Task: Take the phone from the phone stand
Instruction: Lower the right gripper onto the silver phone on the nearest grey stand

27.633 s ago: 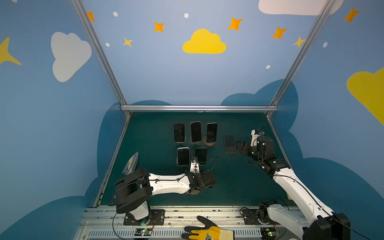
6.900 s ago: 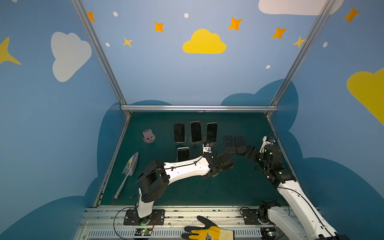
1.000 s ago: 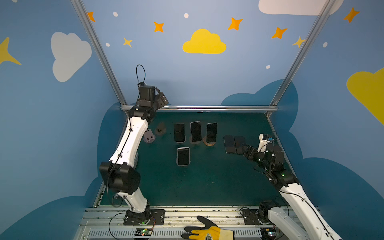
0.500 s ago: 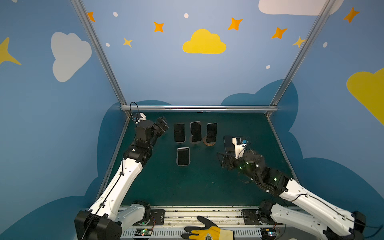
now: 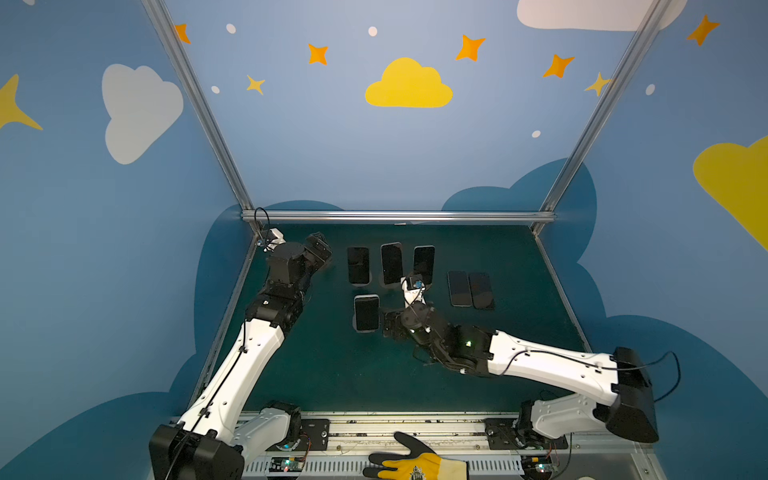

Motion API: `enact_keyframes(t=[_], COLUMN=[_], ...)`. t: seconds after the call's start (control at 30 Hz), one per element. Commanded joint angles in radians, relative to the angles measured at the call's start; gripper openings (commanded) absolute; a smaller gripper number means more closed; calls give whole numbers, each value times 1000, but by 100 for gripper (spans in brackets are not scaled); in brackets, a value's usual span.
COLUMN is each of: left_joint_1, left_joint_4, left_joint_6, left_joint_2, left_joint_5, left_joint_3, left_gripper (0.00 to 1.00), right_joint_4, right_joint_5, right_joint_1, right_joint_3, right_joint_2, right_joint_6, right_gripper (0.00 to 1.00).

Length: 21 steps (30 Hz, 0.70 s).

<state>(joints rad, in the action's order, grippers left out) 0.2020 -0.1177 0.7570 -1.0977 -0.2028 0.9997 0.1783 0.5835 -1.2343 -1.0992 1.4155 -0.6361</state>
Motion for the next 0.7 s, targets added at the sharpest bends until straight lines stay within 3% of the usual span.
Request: enact_keyframes(t=[0.0,0.23,0.4,0.67], left_joint_1=[-19,-36,-38,-74], left_joint_4=[17,36,41,48], left_joint_6=[14,14,10,28], left_joint_2=[9,8,0,10], left_joint_5=[-33,-38,-22,16], left_joint_3=[-5,-17,-18,-15], left_gripper=[100,100,100,100], right_joint_4=[-61,-240,-210,-123], right_joint_5=[10,208,292,276], right_joint_1=[-18,-68,-70,-21], right_joint_3=[-63,-127,-200,-283], right_joint_2=[82,268,356,410], right_joint_6=[-14,46,35,36], right_gripper=[92,91,92,94])
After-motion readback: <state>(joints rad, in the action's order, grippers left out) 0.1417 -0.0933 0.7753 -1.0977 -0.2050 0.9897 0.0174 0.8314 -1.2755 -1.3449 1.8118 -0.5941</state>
